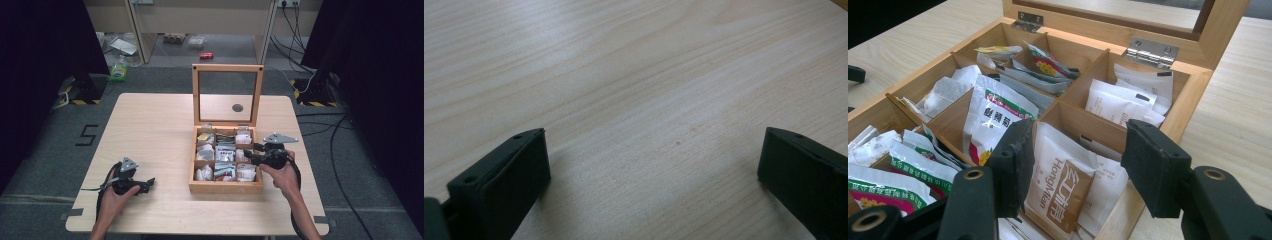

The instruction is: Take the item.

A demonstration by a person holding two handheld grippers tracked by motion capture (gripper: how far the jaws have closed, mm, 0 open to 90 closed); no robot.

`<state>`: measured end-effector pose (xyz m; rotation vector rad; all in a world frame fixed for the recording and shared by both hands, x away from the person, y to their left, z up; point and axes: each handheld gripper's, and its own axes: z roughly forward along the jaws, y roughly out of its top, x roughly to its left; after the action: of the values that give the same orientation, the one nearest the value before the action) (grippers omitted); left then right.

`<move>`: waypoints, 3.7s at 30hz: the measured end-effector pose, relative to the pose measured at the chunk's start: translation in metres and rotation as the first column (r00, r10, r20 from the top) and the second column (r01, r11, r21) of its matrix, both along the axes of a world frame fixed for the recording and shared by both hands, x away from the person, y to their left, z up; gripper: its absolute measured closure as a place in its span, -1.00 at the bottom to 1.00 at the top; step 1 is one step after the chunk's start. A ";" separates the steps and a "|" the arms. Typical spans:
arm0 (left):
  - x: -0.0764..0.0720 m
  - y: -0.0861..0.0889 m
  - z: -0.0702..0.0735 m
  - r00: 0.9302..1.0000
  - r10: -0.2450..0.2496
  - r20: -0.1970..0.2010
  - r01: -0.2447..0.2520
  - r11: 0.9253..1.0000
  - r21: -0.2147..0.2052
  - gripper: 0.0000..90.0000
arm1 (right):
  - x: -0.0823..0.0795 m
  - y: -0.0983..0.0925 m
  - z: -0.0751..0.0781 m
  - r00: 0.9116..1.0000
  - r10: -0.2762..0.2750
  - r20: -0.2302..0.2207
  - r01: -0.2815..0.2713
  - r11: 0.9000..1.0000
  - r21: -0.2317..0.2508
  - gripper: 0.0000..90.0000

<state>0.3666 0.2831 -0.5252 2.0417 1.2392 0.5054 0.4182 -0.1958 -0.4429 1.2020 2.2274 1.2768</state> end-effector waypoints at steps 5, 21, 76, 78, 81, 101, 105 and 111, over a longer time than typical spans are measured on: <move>0.000 0.000 0.000 1.000 0.001 0.000 -0.001 1.000 -0.001 -1.00 | 0.003 0.002 -0.002 1.000 0.005 -0.006 -0.005 1.000 -0.005 0.02; 0.000 0.000 0.000 1.000 0.001 0.000 -0.001 1.000 -0.001 -1.00 | 0.010 0.007 -0.011 0.999 0.030 -0.037 -0.031 0.999 -0.038 0.13; 0.000 0.000 0.000 1.000 -0.001 -0.001 0.001 1.000 0.002 -1.00 | -0.002 -0.009 0.029 0.991 0.042 0.128 -0.043 0.999 0.002 0.97; 0.000 0.000 0.000 1.000 0.000 0.000 0.000 1.000 0.000 -1.00 | -0.003 -0.010 0.030 0.991 0.039 0.130 -0.041 0.999 0.017 0.97; 0.000 0.000 0.000 1.000 -0.001 -0.001 0.001 1.000 0.001 -1.00 | -0.003 -0.013 0.031 0.992 0.035 0.123 -0.042 0.998 0.050 0.97; 0.000 0.000 0.000 1.000 -0.001 -0.001 0.001 1.000 0.001 -1.00 | -0.006 -0.045 0.046 0.986 -0.052 0.159 0.036 0.994 0.106 0.97; 0.000 0.000 0.000 1.000 0.000 0.000 0.000 1.000 0.000 -1.00 | -0.008 -0.055 0.048 0.984 -0.080 0.162 0.062 0.992 0.113 0.97; 0.000 0.000 0.000 1.000 0.000 0.000 0.000 1.000 0.000 -1.00 | -0.007 -0.075 0.041 0.980 -0.135 0.143 0.121 0.987 0.101 0.97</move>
<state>0.3666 0.2831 -0.5251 2.0421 1.2390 0.5054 0.4110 -0.2708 -0.4021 1.2177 1.9722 1.3829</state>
